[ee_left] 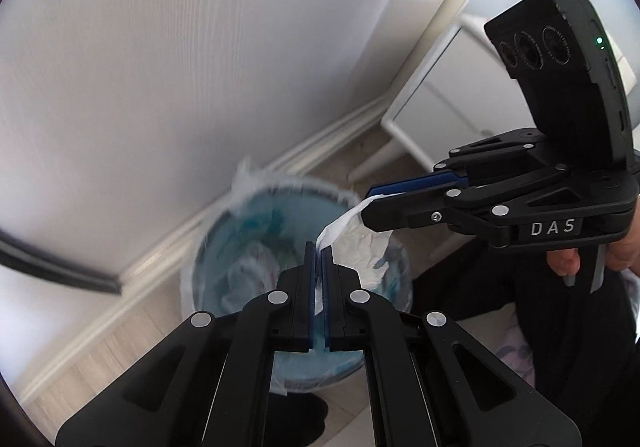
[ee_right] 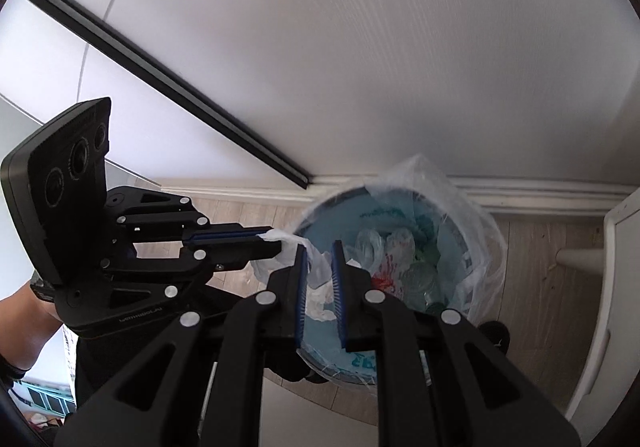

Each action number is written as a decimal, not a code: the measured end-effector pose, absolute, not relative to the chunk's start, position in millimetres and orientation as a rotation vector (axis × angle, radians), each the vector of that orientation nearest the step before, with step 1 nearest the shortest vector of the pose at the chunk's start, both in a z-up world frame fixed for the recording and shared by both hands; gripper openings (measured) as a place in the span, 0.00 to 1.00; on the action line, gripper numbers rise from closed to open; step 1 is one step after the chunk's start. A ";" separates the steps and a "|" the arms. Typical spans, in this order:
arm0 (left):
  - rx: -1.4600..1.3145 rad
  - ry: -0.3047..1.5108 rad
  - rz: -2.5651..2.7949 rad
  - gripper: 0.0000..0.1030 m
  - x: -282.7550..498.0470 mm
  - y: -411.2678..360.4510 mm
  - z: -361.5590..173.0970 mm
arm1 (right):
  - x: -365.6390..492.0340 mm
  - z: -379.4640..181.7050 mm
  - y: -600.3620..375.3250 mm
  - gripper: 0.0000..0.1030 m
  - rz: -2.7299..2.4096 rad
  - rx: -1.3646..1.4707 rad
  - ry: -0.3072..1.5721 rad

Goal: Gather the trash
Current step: 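Open both grippers to drop the tissue into the bin, then move both tools back to the table toward the gold foil snack packet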

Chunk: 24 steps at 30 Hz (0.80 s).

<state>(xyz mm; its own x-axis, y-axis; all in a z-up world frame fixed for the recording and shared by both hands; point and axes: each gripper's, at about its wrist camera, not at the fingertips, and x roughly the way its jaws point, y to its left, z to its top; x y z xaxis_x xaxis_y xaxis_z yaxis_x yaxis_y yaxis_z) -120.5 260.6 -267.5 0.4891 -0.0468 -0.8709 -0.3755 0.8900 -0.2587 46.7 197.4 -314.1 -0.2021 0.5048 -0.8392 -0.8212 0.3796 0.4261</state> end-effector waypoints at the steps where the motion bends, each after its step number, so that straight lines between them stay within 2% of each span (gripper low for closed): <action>1: -0.460 1.056 0.209 0.02 -126.6 264.2 -271.0 | 46.6 -319.9 197.7 0.13 1.239 -0.324 1.296; 4: -0.481 1.067 0.220 0.03 -133.5 268.5 -281.2 | 47.3 -333.0 197.1 0.13 1.223 -0.303 1.327; 5: -0.480 1.072 0.224 0.08 -138.3 269.2 -282.3 | 48.2 -335.2 196.3 0.17 1.214 -0.296 1.329; 6: -0.482 1.078 0.226 0.20 -139.3 269.5 -284.1 | 49.7 -337.8 195.6 0.25 1.195 -0.295 1.325; 7: -0.482 1.083 0.234 0.39 -143.0 270.9 -286.8 | 49.9 -338.2 194.1 0.53 1.180 -0.294 1.318; 8: -0.476 1.085 0.247 0.47 -144.7 271.8 -287.5 | 51.7 -338.1 192.4 0.81 1.168 -0.285 1.308; 9: -0.471 1.083 0.257 0.56 -146.8 273.8 -286.9 | 53.0 -339.3 191.0 0.89 1.162 -0.278 1.297; 11: -0.465 1.077 0.274 0.64 -149.7 275.9 -288.1 | 55.3 -337.0 188.0 0.89 1.146 -0.277 1.270; 13: -0.448 1.068 0.292 0.83 -151.3 276.8 -285.7 | 55.7 -329.0 183.8 0.91 1.120 -0.294 1.207; 15: -0.428 1.065 0.294 0.93 -152.4 277.9 -285.9 | 53.5 -318.5 180.4 0.93 1.101 -0.334 1.138; 24: -0.329 1.045 0.267 0.94 -146.4 259.6 -270.1 | 35.5 -281.7 173.6 0.93 0.994 -0.550 0.910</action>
<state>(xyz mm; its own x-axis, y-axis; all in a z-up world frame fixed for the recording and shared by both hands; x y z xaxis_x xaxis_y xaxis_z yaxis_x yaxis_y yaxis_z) -146.4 259.6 -270.1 0.4776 0.0593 -0.8766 -0.3678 0.9196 -0.1381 35.5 173.6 -281.7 0.2415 0.4698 -0.8491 -0.8874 0.4609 0.0026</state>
